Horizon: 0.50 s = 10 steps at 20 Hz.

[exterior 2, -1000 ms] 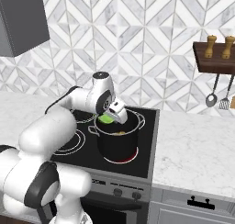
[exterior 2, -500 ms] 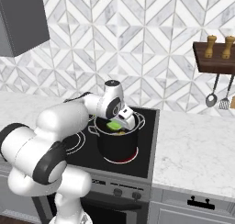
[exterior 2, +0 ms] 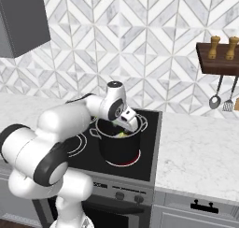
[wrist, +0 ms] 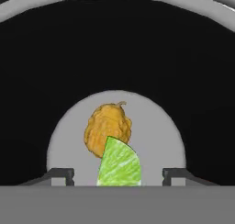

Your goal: Put the lemon wedge and squash in the pot. Retrieve the spatula and lightly stir the vegetables in the pot.

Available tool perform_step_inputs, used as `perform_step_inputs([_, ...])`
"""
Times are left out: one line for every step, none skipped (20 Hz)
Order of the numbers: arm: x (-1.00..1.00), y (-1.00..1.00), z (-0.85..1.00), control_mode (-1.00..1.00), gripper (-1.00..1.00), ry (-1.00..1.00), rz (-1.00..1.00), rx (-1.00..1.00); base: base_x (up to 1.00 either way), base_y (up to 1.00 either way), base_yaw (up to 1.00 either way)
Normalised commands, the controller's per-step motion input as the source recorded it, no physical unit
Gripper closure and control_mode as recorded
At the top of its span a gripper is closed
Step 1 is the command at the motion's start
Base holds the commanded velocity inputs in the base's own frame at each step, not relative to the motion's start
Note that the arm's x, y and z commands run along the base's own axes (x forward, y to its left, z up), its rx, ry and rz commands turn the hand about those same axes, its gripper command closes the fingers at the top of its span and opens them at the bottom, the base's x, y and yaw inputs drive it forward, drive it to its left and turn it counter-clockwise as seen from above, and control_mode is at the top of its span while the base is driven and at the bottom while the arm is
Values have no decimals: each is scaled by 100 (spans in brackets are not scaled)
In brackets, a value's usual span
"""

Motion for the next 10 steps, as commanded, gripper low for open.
perform_step_inputs([-5,0,61,-100,-100,-5,0,0,0,0,0])
perform_step_inputs([-8,0,64,-100,-100,-2,0,0,0,0,0])
perform_step_inputs([-14,0,75,-100,-100,-2,0,0,0,0,0])
perform_step_inputs([-18,0,77,-100,-100,-4,0,0,0,0,0])
perform_step_inputs([-37,0,96,-100,-100,-6,0,0,0,0,0])
perform_step_inputs([-68,0,100,-100,-100,-9,0,0,0,0,0])
perform_step_inputs([-86,2,100,-100,-100,-8,0,0,0,0,0])
perform_step_inputs([-100,16,100,-100,-100,-5,0,0,0,0,0])
perform_step_inputs([-100,29,100,-100,-100,-5,0,0,0,0,0])
perform_step_inputs([-100,41,100,-100,-100,-3,0,0,0,0,0])
